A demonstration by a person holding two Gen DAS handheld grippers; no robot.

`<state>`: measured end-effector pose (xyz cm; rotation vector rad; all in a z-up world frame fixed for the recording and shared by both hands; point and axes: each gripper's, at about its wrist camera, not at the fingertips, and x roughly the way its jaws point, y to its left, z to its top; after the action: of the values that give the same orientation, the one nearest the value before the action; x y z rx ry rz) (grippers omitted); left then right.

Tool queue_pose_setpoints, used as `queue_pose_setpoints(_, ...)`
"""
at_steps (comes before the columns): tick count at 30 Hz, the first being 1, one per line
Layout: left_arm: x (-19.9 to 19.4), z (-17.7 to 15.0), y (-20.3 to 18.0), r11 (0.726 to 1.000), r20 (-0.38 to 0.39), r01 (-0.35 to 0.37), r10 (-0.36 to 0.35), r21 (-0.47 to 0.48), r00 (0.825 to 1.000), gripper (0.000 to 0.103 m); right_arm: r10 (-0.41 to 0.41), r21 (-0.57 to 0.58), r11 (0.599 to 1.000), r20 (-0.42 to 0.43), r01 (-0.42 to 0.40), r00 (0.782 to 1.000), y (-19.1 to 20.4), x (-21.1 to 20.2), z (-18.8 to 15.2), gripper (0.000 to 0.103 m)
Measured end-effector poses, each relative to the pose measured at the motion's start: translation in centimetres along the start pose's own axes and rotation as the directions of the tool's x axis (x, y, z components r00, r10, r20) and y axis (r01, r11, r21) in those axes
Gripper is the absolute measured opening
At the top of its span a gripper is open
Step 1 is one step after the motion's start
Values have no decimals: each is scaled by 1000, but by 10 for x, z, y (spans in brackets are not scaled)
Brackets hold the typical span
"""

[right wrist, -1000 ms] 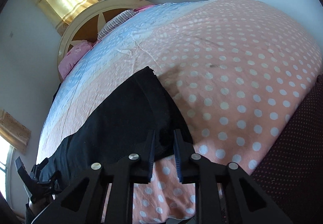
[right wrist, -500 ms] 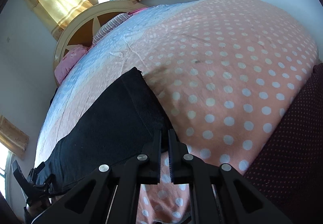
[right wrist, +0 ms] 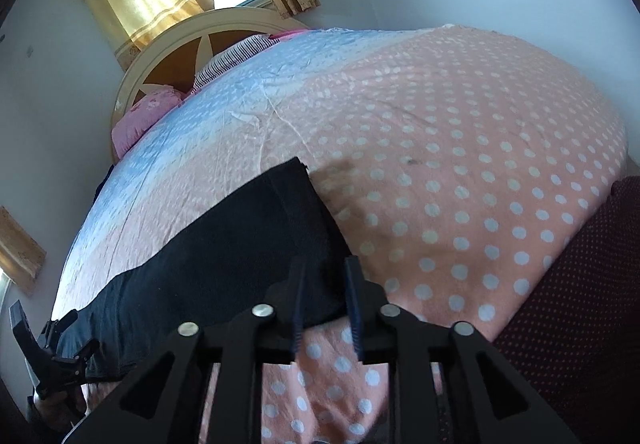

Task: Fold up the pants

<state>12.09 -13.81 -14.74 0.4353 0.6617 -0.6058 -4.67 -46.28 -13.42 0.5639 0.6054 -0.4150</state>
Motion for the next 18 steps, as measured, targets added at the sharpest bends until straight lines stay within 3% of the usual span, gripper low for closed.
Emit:
queue_pose_setpoints(3,4,1,-2,1000,-17,-21,21,10,1000,103,-6,-19,1000,47,7,999,9,-7,8,36)
queue_pose_setpoints(5,8,0,-1,1000,-28,-24,24,5,999,103,56,-54,997,74,-53,996,22,-13,11,36)
queue_pose_setpoints(7,9,-1,-1,1000,-30,-22,22,-9,999,103,150,-81,986,40,-146,988,35,-8,10,36)
queue_pose_setpoints(9,10,0,-2,1000,-29,-25,24,-12,999,103,189,-86,978,-27,-191,982,45,8,2,36)
queue_pose_setpoints(12,10,0,-2,1000,-30,-23,23,-12,999,103,79,-78,993,-133,-90,988,39,38,-11,36)
queue_pose_setpoints(17,12,0,0,999,-35,-5,4,-35,999,103,124,-24,992,-58,-126,991,23,16,-6,37)
queue_pose_setpoints(18,12,0,-1,999,-35,-5,3,-37,999,103,109,-7,994,-49,-109,993,17,14,-5,43)
